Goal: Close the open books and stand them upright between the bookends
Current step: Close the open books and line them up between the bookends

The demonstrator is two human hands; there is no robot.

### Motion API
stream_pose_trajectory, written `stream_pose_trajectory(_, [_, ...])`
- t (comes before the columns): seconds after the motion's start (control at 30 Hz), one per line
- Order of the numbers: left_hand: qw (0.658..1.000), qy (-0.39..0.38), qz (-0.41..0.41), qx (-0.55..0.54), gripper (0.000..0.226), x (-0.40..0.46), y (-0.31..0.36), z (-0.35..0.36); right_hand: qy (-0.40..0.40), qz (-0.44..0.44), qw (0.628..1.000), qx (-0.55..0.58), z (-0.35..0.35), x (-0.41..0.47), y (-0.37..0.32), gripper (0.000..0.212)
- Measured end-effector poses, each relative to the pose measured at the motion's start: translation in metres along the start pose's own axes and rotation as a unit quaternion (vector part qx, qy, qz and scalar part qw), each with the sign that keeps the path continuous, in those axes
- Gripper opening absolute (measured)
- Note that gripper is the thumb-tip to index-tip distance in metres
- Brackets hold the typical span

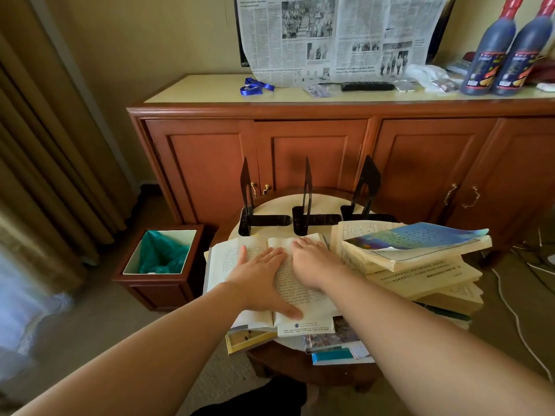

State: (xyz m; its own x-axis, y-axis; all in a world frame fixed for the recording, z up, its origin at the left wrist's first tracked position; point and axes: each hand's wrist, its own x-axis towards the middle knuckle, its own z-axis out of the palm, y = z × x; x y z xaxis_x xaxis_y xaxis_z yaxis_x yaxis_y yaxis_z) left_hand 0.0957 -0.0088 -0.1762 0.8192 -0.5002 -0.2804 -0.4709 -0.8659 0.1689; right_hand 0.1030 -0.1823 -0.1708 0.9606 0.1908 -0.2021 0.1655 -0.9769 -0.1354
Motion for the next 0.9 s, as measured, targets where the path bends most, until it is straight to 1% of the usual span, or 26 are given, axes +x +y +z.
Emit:
stream_pose_trajectory(0.1, [1.000, 0.001, 0.000, -0.002, 0.148, 0.002, 0.000, 0.000, -0.013, 0.013, 1.000, -0.020, 0.001, 0.011, -0.001, 0.059])
stream_pose_trajectory(0.2, [1.000, -0.002, 0.000, 0.002, 0.150, 0.001, 0.000, 0.000, -0.010, 0.017, 0.999, -0.028, 0.007, 0.005, -0.001, 0.064])
stream_pose_trajectory(0.37, [1.000, -0.001, -0.002, 0.007, 0.151, -0.004, 0.001, 0.001, -0.005, 0.003, 0.999, -0.037, 0.023, -0.022, 0.001, 0.065])
stream_pose_trajectory(0.5, [1.000, 0.004, -0.005, 0.002, 0.151, -0.006, 0.003, 0.001, -0.002, -0.013, 0.999, -0.039, 0.030, -0.051, -0.001, 0.072])
stream_pose_trajectory(0.57, [1.000, 0.010, -0.007, -0.001, 0.151, -0.007, 0.003, 0.002, 0.002, -0.018, 0.999, -0.041, 0.033, -0.062, 0.000, 0.070])
stream_pose_trajectory(0.63, [1.000, 0.015, -0.009, 0.001, 0.150, -0.007, 0.003, 0.001, 0.000, -0.018, 0.999, -0.031, 0.034, -0.069, 0.002, 0.067])
stream_pose_trajectory(0.73, [1.000, 0.013, -0.012, 0.003, 0.145, -0.011, 0.004, 0.000, 0.013, -0.013, 1.000, 0.026, 0.033, -0.073, 0.005, 0.065])
stream_pose_trajectory(0.8, [0.998, 0.037, -0.040, -0.029, 0.136, -0.018, 0.000, 0.001, 0.043, -0.010, 0.997, 0.064, 0.028, -0.076, 0.004, 0.064])
stream_pose_trajectory(0.87, [0.986, 0.107, -0.103, -0.075, 0.118, -0.026, -0.010, 0.006, 0.076, 0.002, 0.992, 0.100, 0.024, -0.081, 0.003, 0.062])
stream_pose_trajectory(0.9, [0.973, 0.149, -0.145, -0.098, 0.109, -0.030, -0.017, 0.009, 0.095, 0.017, 0.988, 0.120, 0.023, -0.084, 0.002, 0.062])
